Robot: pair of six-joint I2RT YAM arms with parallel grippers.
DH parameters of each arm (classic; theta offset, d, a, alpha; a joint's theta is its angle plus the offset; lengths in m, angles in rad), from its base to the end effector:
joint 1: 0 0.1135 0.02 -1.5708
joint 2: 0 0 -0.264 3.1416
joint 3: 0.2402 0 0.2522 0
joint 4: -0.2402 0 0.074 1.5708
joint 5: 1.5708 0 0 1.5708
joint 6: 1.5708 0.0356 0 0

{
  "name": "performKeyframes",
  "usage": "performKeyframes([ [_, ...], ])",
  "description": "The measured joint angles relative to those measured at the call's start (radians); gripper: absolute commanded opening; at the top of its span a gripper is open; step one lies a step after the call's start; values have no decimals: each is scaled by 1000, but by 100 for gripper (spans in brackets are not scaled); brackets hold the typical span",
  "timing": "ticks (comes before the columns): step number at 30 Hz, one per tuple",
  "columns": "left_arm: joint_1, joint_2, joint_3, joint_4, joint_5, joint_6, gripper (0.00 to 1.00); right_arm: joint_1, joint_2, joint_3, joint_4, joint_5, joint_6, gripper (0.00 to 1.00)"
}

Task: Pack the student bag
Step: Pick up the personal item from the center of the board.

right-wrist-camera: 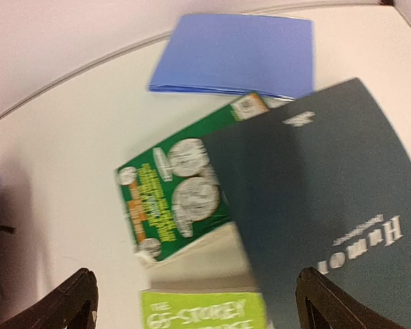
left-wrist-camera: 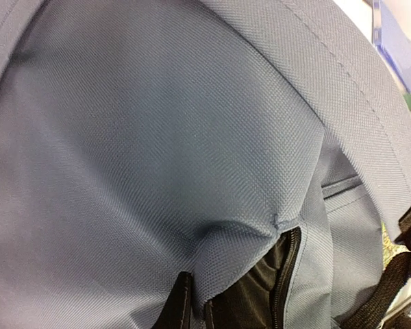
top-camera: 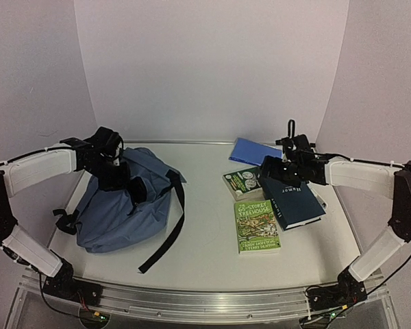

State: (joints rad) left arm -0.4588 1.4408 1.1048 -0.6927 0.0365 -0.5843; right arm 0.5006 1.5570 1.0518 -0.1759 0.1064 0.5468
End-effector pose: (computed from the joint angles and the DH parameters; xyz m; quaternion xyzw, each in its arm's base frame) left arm 0.2624 -0.1311 0.2573 -0.0555 0.9617 -0.1486 0.2233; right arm 0.3043 0.1621 0.2425 0.0437 0.9006 0.1733 0.3961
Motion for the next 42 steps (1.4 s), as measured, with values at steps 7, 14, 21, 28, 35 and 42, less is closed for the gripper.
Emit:
performKeyframes([
  [7, 112, -17, 112, -94, 41, 65, 0, -285, 12, -51, -29, -60, -50, 98],
  [14, 136, -19, 126, -154, 67, 117, 0, -440, 95, -43, -16, -155, -119, 98],
  [21, 143, -20, 126, -173, 91, 144, 0, -495, 193, -32, -14, -312, -177, 97],
  [28, 146, -21, 126, -179, 99, 184, 0, -480, 195, -33, -10, -465, -228, 93],
  [35, 146, -18, 126, -181, 104, 219, 0, -302, 195, -27, 3, -501, -219, 90],
  [42, 146, -4, 126, -179, 120, 239, 0, -106, 195, 31, -1, -497, -149, 90],
])
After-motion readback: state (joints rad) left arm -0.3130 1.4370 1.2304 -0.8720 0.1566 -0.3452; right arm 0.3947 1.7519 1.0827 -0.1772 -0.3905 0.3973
